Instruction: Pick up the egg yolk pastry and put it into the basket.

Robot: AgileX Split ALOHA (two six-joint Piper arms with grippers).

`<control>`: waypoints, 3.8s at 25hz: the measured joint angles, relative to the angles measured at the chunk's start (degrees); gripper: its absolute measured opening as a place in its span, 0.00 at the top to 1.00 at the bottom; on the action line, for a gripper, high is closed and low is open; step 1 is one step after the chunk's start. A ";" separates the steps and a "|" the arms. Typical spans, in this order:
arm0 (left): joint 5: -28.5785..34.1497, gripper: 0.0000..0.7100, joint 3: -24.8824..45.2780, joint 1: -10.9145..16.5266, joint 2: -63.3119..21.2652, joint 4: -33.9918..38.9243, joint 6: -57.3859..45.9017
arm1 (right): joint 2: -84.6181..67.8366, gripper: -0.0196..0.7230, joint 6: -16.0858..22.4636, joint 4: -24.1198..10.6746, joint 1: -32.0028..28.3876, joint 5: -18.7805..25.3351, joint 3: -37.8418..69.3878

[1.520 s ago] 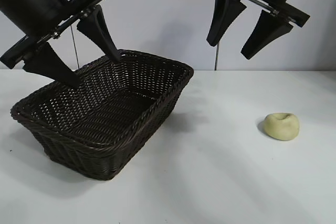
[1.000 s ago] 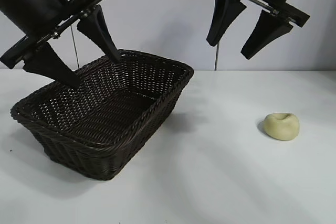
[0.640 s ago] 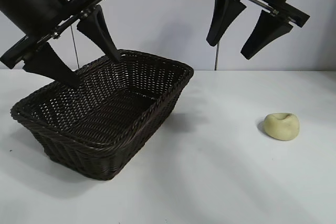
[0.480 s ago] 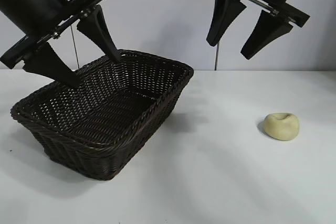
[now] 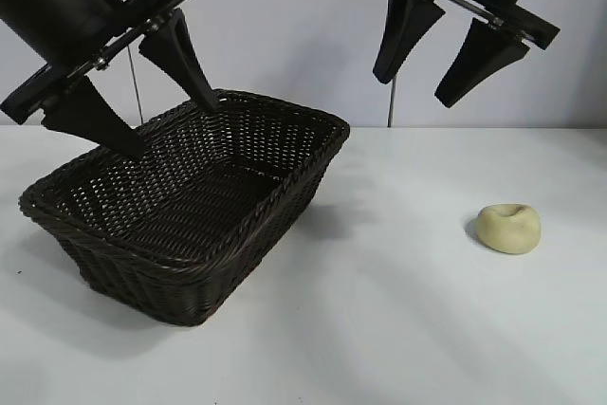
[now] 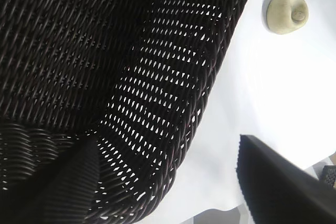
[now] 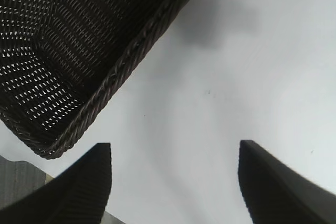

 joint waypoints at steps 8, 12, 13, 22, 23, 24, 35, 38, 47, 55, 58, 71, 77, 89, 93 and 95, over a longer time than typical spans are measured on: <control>2.54 0.25 0.00 0.06 -0.54 -0.88 -4.83 | 0.00 0.30 0.00 0.00 0.00 0.00 0.00; 3.07 0.25 0.00 0.06 -3.23 1.14 -9.56 | 0.00 0.30 0.00 0.00 0.00 0.00 0.00; 3.07 0.25 0.00 0.06 -4.17 2.26 -11.62 | 0.00 0.30 0.00 0.00 0.00 0.00 0.00; 3.57 0.25 0.06 0.06 -10.24 14.07 -28.17 | 0.00 0.30 0.00 0.05 0.00 0.00 0.00; 4.03 0.25 0.06 0.06 -10.40 15.29 -29.60 | 0.00 0.30 0.00 0.05 0.00 0.00 0.00; 4.40 0.25 0.06 0.06 -10.43 16.49 -31.09 | 0.00 0.30 0.00 0.05 0.00 0.00 0.00; -2.08 0.25 13.24 0.06 -12.80 18.48 -40.56 | 0.00 0.30 0.00 0.05 0.00 0.05 0.00; -6.32 0.25 16.90 -0.10 -13.16 18.44 -45.13 | 0.00 0.30 0.00 0.05 0.00 0.05 0.00; -20.87 0.25 23.61 -6.46 -13.16 18.21 -59.21 | 0.00 0.30 0.00 0.05 0.00 0.05 0.00; -27.16 0.25 26.04 -7.15 -13.16 19.73 -61.48 | 0.00 0.30 0.00 0.17 0.00 0.18 0.00; -28.76 0.25 26.04 -7.15 -12.93 20.08 -61.63 | 0.00 0.30 0.00 0.17 0.00 0.24 0.00; -36.14 0.29 26.04 -7.15 -1.23 20.19 -61.70 | 0.00 0.30 0.00 0.17 0.00 0.24 0.00; -35.76 0.71 26.04 -7.15 -1.11 20.24 -61.70 | 0.00 0.30 0.00 0.17 0.00 0.24 0.00; -32.98 0.86 25.46 -7.17 -1.11 20.06 -62.14 | 0.00 0.30 0.00 0.17 0.00 0.24 0.00; -28.21 0.86 22.65 -7.17 -1.07 20.43 -57.37 | 0.00 0.30 0.00 0.17 0.00 0.24 0.00; -25.84 0.86 20.60 -7.17 -1.04 20.70 -53.83 | 0.00 0.30 0.00 0.17 0.00 0.24 0.00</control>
